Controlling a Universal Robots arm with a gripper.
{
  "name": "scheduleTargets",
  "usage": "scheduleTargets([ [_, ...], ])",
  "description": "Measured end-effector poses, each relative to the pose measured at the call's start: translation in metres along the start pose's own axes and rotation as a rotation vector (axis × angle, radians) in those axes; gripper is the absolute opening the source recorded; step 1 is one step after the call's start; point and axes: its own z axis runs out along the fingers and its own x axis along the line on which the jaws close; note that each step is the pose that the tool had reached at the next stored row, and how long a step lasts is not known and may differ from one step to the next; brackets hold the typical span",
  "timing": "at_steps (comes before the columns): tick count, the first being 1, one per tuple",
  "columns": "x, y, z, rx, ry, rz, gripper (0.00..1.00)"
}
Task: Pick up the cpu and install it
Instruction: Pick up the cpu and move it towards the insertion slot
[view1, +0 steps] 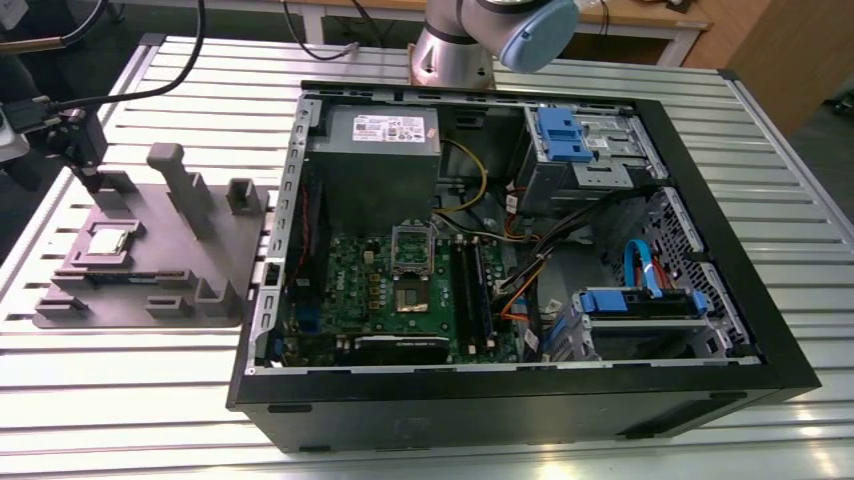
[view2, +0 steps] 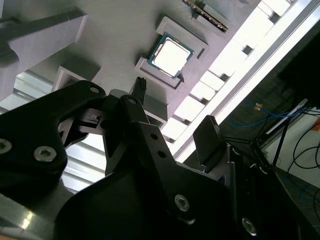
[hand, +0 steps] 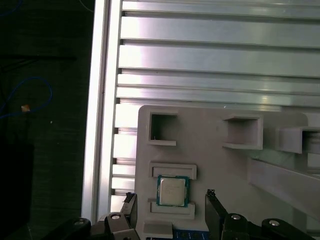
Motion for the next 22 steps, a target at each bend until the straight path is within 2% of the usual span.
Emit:
scheduleTargets([
  [9, 0.0000, -0.0001, 0.0018, -0.0002, -0.0004, 0.000, 0.65],
  [12, -0.0001, -0.0004, 0.0063, -0.0001, -0.0002, 0.000, 0.65],
  [18, -0.0001, -0.0064, 0.0158, -0.0002, -0.0004, 0.003, 0.65],
  [22, -0.0005, -0.0077, 0.0209, -0.0001, -0.0005, 0.007, 0.65],
])
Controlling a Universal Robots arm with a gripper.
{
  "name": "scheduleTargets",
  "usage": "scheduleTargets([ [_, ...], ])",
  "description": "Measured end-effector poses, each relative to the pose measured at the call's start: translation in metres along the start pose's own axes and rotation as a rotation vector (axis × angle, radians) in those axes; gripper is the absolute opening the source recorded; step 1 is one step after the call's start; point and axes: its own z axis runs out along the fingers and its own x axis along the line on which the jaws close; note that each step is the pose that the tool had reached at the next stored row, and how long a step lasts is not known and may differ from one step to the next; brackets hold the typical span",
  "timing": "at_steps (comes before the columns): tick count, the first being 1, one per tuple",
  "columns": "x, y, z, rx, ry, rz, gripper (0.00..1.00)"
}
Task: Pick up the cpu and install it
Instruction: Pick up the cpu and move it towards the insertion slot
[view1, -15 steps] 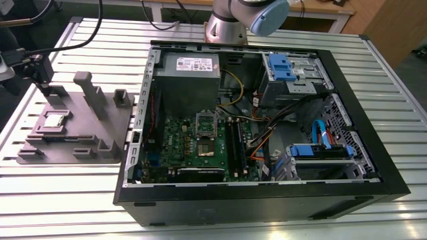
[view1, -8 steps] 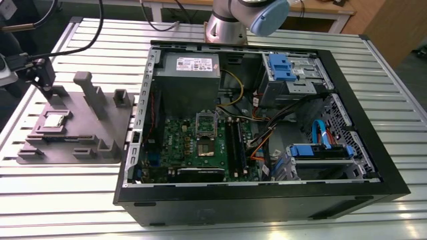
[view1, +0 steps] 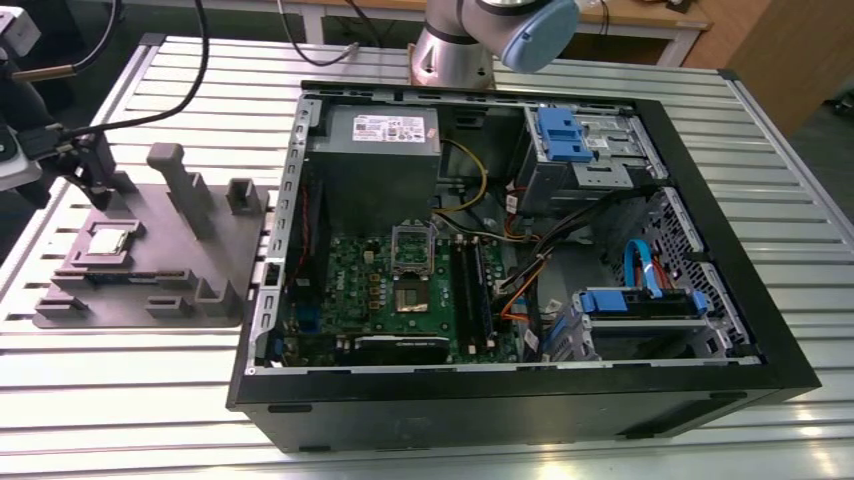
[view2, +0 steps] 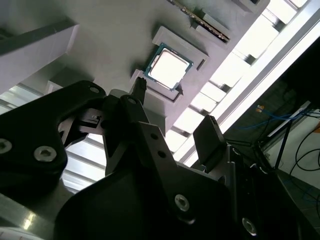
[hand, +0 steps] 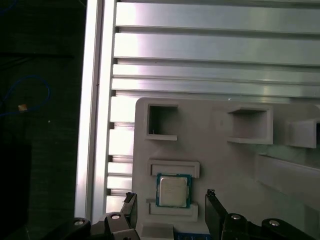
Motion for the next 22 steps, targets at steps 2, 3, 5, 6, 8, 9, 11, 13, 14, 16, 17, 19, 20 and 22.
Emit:
scheduleTargets([
  [2, 0.0000, -0.0001, 0.0002, 0.0001, 0.0002, 0.000, 0.65],
  [3, -0.0001, -0.0001, 0.0002, 0.0001, 0.0003, 0.000, 0.65],
  [5, -0.0001, -0.0001, 0.0004, 0.0000, 0.0000, 0.000, 0.65],
  [6, -0.0001, -0.0001, 0.0004, 0.0000, 0.0001, 0.000, 0.65],
  [8, -0.0001, -0.0001, 0.0004, 0.0000, 0.0000, 0.000, 0.65],
  [9, -0.0001, -0.0001, 0.0004, 0.0000, 0.0001, 0.000, 0.65],
  [11, -0.0001, -0.0001, 0.0005, 0.0000, 0.0000, 0.000, 0.65],
  [13, -0.0001, -0.0001, 0.0005, 0.0000, 0.0001, 0.000, 0.65],
  [14, -0.0001, -0.0001, 0.0005, 0.0000, 0.0001, 0.000, 0.65],
  [16, -0.0001, -0.0001, 0.0007, -0.0001, -0.0001, 0.001, 0.65],
  [17, -0.0001, -0.0001, 0.0008, -0.0001, -0.0003, 0.005, 0.65],
  [19, -0.0001, -0.0002, 0.0010, -0.0002, -0.0008, 0.016, 0.65],
  [20, -0.0001, -0.0002, 0.0010, -0.0001, -0.0008, 0.017, 0.65],
  [22, -0.0001, -0.0002, 0.0011, 0.0001, -0.0010, 0.018, 0.65],
])
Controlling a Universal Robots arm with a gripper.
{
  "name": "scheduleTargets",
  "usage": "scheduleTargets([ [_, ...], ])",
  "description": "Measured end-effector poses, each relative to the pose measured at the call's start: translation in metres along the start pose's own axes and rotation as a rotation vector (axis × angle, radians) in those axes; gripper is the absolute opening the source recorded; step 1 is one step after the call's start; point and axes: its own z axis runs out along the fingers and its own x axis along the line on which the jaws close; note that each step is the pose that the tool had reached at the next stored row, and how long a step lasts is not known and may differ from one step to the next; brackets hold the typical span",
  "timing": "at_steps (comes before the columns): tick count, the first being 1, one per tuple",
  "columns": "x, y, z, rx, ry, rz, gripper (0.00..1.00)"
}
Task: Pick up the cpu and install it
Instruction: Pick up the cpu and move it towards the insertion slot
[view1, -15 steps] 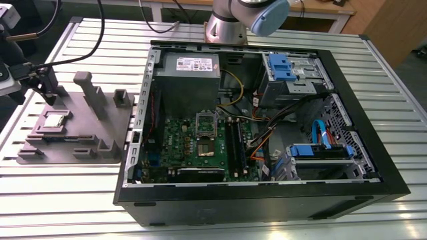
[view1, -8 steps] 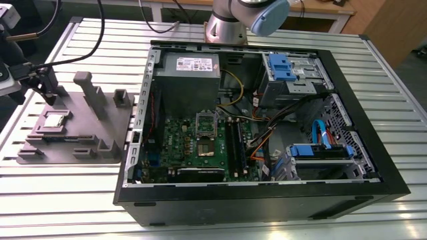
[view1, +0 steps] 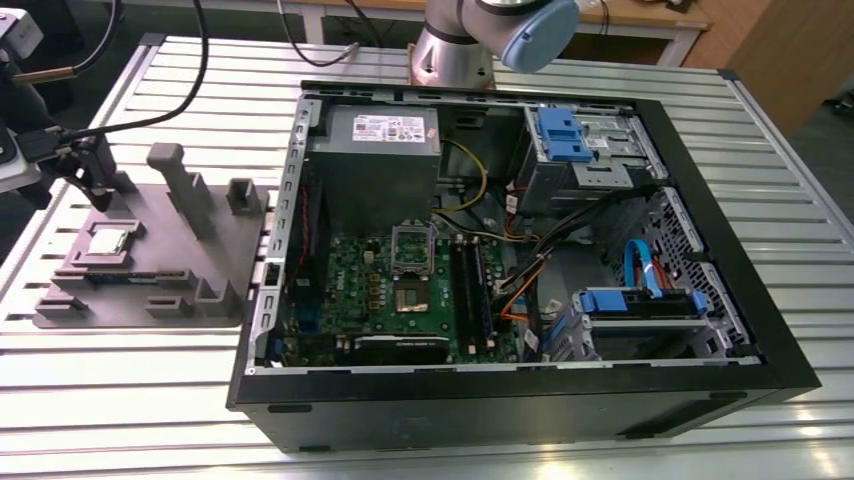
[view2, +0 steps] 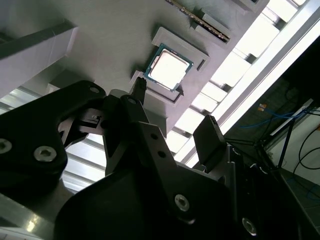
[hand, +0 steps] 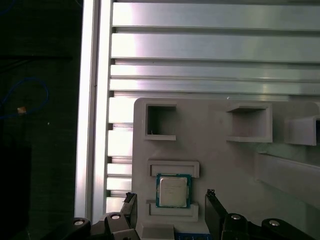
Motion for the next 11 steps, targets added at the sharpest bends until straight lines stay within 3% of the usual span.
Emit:
scheduleTargets([
  [11, 0.0000, -0.0002, 0.0020, 0.0010, -0.0005, 0.006, 0.65],
])
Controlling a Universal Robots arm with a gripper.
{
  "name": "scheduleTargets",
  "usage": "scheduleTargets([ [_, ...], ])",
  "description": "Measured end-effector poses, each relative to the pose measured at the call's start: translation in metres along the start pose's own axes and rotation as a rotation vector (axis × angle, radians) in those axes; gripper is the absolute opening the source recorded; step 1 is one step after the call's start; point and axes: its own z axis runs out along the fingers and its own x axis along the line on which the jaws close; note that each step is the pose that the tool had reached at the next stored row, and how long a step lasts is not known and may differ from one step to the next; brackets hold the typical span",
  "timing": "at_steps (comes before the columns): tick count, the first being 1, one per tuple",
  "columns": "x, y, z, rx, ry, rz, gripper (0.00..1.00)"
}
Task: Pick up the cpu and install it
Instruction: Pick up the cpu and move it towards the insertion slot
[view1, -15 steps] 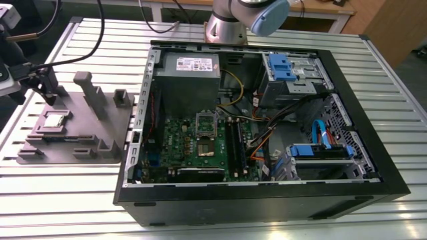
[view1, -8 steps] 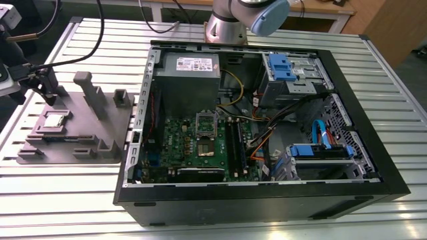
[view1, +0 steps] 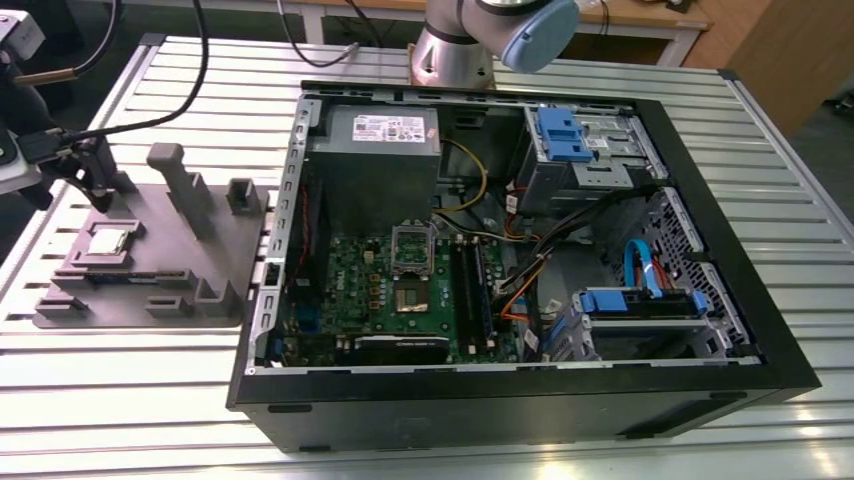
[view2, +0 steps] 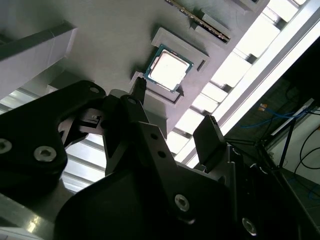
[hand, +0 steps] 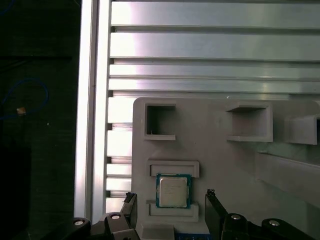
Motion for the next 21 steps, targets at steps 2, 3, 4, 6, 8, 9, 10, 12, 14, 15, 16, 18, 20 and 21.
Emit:
scheduleTargets([
  [2, -0.0001, -0.0010, 0.0022, 0.0002, 0.0003, 0.000, 0.65],
  [3, 0.0000, -0.0018, 0.0036, 0.0002, 0.0003, 0.000, 0.65],
  [4, -0.0001, -0.0029, 0.0052, 0.0002, 0.0003, 0.000, 0.65],
  [6, -0.0002, -0.0044, 0.0089, 0.0000, -0.0001, 0.002, 0.65],
  [8, -0.0002, -0.0047, 0.0124, 0.0001, -0.0001, 0.004, 0.65],
  [9, -0.0004, -0.0048, 0.0143, 0.0001, -0.0002, 0.004, 0.65],
  [10, -0.0008, -0.0050, 0.0161, 0.0000, -0.0002, 0.004, 0.65],
  [12, -0.0010, -0.0051, 0.0196, 0.0003, 0.0005, -0.007, 0.65],
  [14, -0.0012, -0.0053, 0.0232, 0.0006, 0.0017, -0.031, 0.65],
  [15, -0.0012, -0.0054, 0.0250, 0.0006, 0.0018, -0.032, 0.65],
  [16, -0.0012, -0.0055, 0.0270, 0.0005, 0.0019, -0.032, 0.65],
  [18, -0.0012, -0.0057, 0.0305, 0.0006, 0.0019, -0.032, 0.65],
  [20, -0.0013, -0.0059, 0.0341, 0.0005, 0.0018, -0.032, 0.65],
  [21, -0.0014, -0.0060, 0.0354, 0.0005, 0.0018, -0.032, 0.65],
])
